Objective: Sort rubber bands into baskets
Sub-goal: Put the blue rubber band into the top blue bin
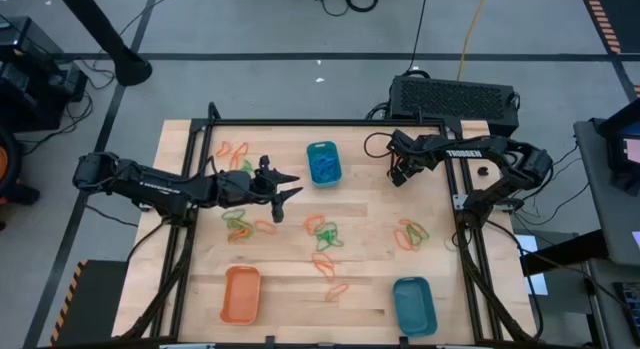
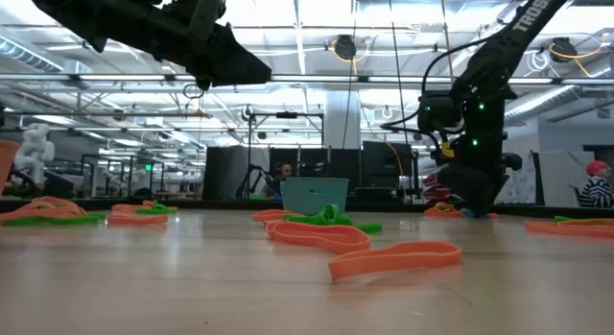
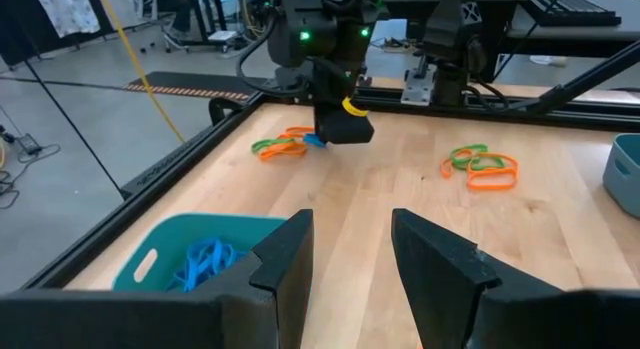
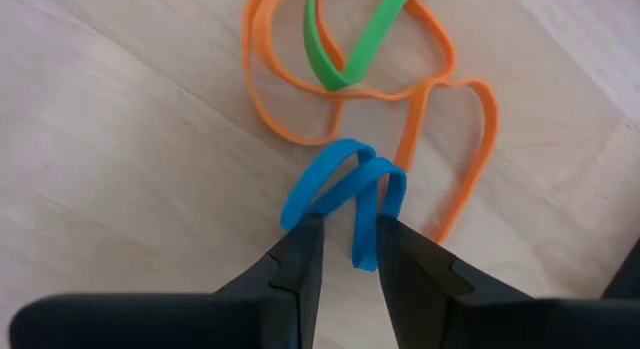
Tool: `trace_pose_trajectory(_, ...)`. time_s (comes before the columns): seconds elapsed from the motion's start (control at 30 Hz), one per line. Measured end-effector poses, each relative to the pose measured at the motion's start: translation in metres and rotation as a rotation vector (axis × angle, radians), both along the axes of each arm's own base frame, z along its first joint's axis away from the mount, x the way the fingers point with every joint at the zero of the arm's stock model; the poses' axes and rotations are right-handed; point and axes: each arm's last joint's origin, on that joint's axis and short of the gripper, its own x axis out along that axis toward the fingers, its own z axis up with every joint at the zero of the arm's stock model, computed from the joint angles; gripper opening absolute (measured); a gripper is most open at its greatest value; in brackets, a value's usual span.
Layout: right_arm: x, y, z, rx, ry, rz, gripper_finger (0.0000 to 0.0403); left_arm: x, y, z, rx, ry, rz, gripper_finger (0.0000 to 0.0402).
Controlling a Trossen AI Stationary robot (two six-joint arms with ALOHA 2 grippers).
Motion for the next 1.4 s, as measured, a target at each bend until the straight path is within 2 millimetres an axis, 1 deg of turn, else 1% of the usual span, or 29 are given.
trace_pose_trajectory(0.2, 0.004, 0.0, 0.003, 0.005, -0.022, 0.011, 0.009, 0.0, 0.0, 0.0, 0.0, 0.0, 0.0, 0.0145)
trace_pose_trajectory(0.33, 0.014, -0.002, 0.01, 0.023, -0.108, 0.032, 0.0091, 0.0, 0.0, 0.0, 0.001, 0.0, 0.0, 0.0145)
trace_pose_trajectory(0.47, 0.019, -0.001, 0.014, 0.059, -0.15, 0.04, 0.0091, 0.0, 0.0, 0.0, 0.001, 0.001, 0.0, 0.0145)
trace_pose_trajectory(0.7, 0.021, 0.0, 0.016, 0.045, -0.151, 0.017, 0.009, 0.0, 0.0, 0.0, 0.001, 0.001, 0.0, 0.0145)
trace_pose_trajectory(0.83, 0.021, -0.001, 0.013, 0.034, -0.13, 0.005, 0.009, 0.0, 0.0, 0.0, 0.001, 0.001, 0.0, 0.0145)
trace_pose_trajectory(0.97, 0.026, -0.001, 0.009, 0.035, -0.143, 0.02, 0.009, 0.0, 0.0, 0.0, 0.0, 0.002, -0.004, 0.0145)
trace_pose_trajectory(1.17, 0.03, -0.002, -0.002, 0.053, -0.126, 0.014, 0.009, 0.0, -0.001, 0.0, -0.001, 0.002, -0.011, 0.0145)
trace_pose_trajectory(1.3, 0.031, -0.001, -0.006, 0.066, -0.101, 0.016, 0.0075, 0.0, -0.001, 0.0, -0.002, 0.001, -0.015, 0.0145)
trace_pose_trajectory(1.4, 0.029, 0.0, -0.006, 0.076, -0.088, 0.023, 0.0041, 0.0, -0.001, 0.0, -0.002, 0.001, -0.015, 0.0145)
